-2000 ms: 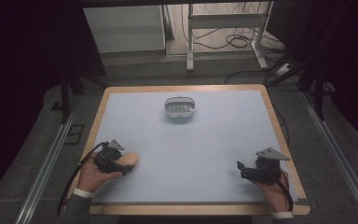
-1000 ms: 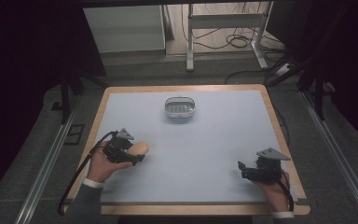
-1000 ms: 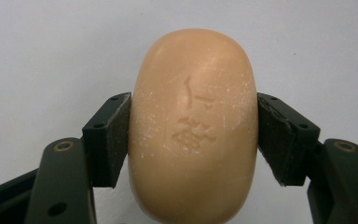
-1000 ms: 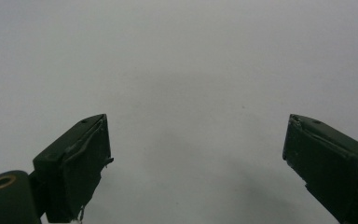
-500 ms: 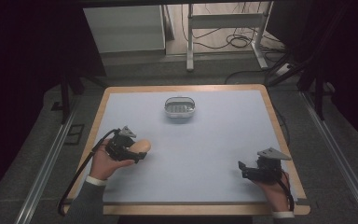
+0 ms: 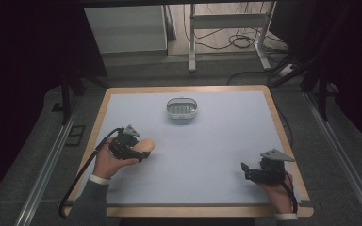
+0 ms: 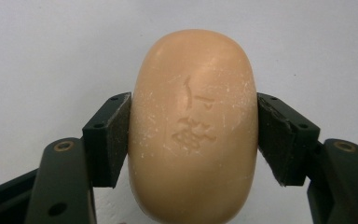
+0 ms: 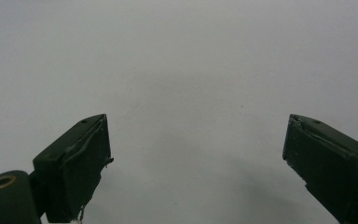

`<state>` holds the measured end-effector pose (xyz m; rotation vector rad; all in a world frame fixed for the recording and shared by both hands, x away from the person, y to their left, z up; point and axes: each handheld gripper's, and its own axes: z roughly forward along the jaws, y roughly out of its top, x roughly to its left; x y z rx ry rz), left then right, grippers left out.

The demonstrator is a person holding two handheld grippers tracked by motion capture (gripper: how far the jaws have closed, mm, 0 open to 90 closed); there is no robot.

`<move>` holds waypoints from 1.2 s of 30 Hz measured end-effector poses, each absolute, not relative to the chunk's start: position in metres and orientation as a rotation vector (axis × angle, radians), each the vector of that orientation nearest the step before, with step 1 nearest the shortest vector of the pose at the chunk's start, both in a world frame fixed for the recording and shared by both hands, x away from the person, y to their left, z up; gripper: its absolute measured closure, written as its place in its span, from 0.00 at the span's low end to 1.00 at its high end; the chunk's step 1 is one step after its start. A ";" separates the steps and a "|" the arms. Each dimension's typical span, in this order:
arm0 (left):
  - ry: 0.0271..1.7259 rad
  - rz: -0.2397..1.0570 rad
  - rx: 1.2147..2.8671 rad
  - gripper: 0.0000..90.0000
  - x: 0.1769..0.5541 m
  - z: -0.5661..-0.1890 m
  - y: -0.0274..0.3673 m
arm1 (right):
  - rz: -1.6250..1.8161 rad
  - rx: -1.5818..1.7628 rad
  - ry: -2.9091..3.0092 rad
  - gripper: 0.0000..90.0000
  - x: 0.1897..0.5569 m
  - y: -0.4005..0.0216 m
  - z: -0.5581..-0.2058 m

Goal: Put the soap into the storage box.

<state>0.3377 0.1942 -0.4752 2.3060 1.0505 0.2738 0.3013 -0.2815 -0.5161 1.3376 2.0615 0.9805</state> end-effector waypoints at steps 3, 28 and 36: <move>1.061 0.266 2.294 0.36 0.339 -0.475 0.193 | 0.977 1.337 2.062 0.08 0.302 -0.282 -0.517; 1.034 0.279 2.303 0.36 0.354 -0.467 0.181 | 1.012 1.286 2.064 0.08 0.300 -0.281 -0.514; 1.030 0.296 2.296 0.36 0.359 -0.461 0.177 | 1.009 1.290 2.053 0.08 0.300 -0.282 -0.514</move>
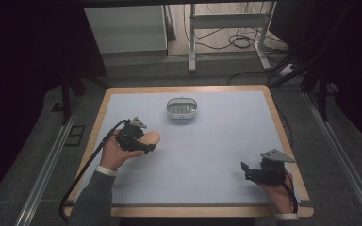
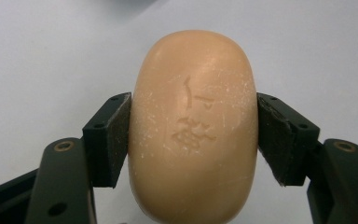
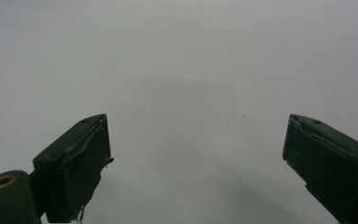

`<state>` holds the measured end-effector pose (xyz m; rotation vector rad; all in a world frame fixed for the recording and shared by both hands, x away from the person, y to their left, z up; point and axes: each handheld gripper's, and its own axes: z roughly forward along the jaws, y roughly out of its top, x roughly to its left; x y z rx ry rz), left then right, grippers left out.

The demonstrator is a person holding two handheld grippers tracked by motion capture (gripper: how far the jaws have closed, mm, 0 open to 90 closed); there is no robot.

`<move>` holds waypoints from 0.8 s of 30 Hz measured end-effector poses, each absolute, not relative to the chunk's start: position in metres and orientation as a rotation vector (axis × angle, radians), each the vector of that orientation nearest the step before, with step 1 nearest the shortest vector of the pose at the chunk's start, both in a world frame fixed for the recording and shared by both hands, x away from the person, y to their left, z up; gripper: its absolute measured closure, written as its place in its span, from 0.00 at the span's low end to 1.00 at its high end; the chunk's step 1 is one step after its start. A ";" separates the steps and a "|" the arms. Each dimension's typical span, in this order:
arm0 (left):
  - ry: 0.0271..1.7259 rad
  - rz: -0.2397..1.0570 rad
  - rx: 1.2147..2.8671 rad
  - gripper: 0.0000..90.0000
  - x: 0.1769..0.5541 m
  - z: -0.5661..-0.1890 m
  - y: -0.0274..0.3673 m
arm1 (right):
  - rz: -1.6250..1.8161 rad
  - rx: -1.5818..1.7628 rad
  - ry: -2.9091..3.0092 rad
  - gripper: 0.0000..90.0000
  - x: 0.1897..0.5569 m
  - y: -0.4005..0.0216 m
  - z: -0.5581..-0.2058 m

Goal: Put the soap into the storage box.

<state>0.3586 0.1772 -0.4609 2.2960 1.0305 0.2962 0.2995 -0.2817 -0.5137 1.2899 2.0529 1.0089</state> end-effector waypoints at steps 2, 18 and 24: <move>1.026 0.297 2.299 0.36 0.361 -0.459 0.176 | 1.008 1.297 2.049 0.08 0.300 -0.282 -0.514; 1.028 0.274 2.322 0.36 0.377 -0.459 0.169 | 0.997 1.296 2.052 0.08 0.300 -0.283 -0.514; 1.027 0.267 2.315 0.36 0.383 -0.459 0.166 | 0.996 1.296 2.051 0.08 0.300 -0.283 -0.515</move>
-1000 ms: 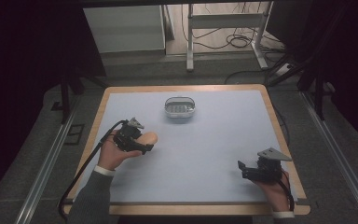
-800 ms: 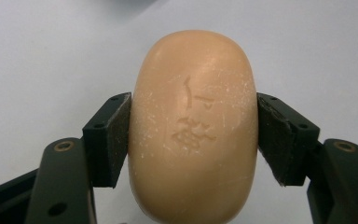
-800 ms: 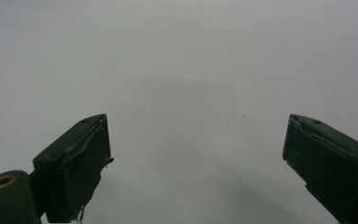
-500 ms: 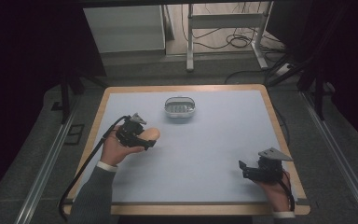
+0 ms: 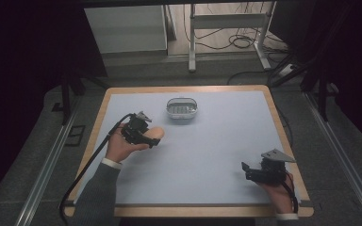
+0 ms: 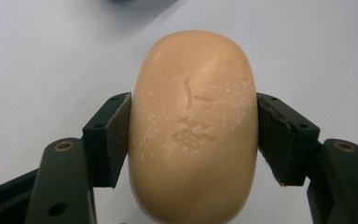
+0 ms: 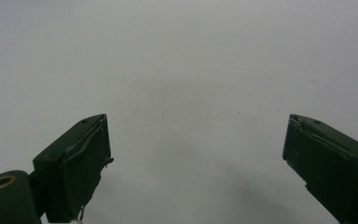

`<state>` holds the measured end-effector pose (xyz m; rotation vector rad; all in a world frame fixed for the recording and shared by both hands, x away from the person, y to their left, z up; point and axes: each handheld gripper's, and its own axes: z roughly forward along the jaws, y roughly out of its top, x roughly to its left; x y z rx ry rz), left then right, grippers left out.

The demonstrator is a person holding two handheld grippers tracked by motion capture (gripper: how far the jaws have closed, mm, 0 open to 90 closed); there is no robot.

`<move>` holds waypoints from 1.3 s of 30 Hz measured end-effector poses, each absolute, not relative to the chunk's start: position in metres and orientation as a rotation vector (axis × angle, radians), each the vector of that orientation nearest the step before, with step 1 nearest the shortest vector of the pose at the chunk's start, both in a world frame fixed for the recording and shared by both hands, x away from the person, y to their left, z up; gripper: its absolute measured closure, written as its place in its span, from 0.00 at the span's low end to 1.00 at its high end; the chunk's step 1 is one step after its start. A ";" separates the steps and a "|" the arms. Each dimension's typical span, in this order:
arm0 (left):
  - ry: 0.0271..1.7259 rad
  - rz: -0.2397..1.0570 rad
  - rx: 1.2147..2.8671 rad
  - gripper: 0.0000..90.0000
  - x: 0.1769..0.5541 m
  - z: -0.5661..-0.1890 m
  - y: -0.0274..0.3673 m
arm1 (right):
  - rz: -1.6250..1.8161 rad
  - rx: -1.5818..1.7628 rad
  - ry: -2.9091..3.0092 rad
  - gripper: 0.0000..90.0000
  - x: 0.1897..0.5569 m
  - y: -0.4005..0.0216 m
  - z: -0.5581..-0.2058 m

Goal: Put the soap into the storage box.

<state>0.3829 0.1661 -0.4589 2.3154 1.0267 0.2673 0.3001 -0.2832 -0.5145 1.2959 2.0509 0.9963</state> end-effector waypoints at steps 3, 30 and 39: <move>1.026 0.269 2.313 0.36 0.387 -0.458 0.164 | 0.995 1.297 2.053 0.08 0.300 -0.283 -0.515; 0.996 0.284 2.307 0.36 0.423 -0.443 0.142 | 0.988 1.298 2.054 0.08 0.301 -0.283 -0.516; 0.975 0.283 2.314 0.36 0.434 -0.439 0.132 | 0.992 1.300 2.051 0.08 0.301 -0.284 -0.515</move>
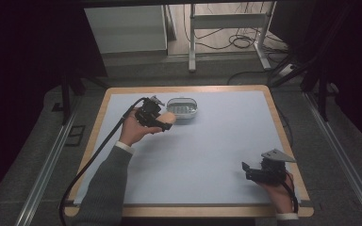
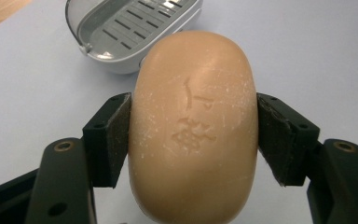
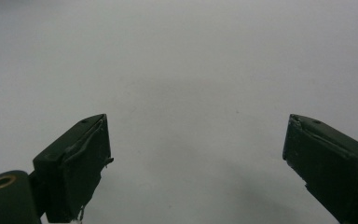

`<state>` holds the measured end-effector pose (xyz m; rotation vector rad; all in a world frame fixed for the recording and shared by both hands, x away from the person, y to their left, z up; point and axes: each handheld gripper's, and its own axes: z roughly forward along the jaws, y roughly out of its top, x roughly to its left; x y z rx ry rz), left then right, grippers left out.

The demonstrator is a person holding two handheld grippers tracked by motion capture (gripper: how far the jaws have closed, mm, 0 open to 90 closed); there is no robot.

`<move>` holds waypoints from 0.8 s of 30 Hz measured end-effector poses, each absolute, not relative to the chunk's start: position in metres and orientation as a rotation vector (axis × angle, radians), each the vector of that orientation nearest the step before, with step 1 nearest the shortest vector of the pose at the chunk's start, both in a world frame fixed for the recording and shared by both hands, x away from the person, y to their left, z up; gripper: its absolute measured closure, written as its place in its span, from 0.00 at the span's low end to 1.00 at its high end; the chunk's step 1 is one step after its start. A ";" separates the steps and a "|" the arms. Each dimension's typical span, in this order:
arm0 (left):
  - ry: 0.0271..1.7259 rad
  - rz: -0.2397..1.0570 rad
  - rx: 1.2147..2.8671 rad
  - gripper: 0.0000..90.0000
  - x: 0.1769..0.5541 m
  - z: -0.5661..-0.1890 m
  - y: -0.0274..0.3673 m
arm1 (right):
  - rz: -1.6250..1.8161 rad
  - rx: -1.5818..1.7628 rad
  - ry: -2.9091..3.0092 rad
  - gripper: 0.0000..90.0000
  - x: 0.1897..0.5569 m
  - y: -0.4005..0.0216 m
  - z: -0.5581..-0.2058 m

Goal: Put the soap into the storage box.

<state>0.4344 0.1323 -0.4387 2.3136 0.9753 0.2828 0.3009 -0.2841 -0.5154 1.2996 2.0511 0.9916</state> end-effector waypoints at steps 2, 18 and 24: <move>0.973 0.284 2.317 0.36 0.435 -0.438 0.131 | 0.994 1.301 2.051 0.08 0.301 -0.284 -0.515; 0.898 0.318 2.392 0.36 0.455 -0.429 0.102 | 0.994 1.304 2.043 0.08 0.301 -0.285 -0.516; 0.881 0.321 2.407 0.36 0.464 -0.425 0.095 | 0.988 1.303 2.048 0.08 0.302 -0.285 -0.517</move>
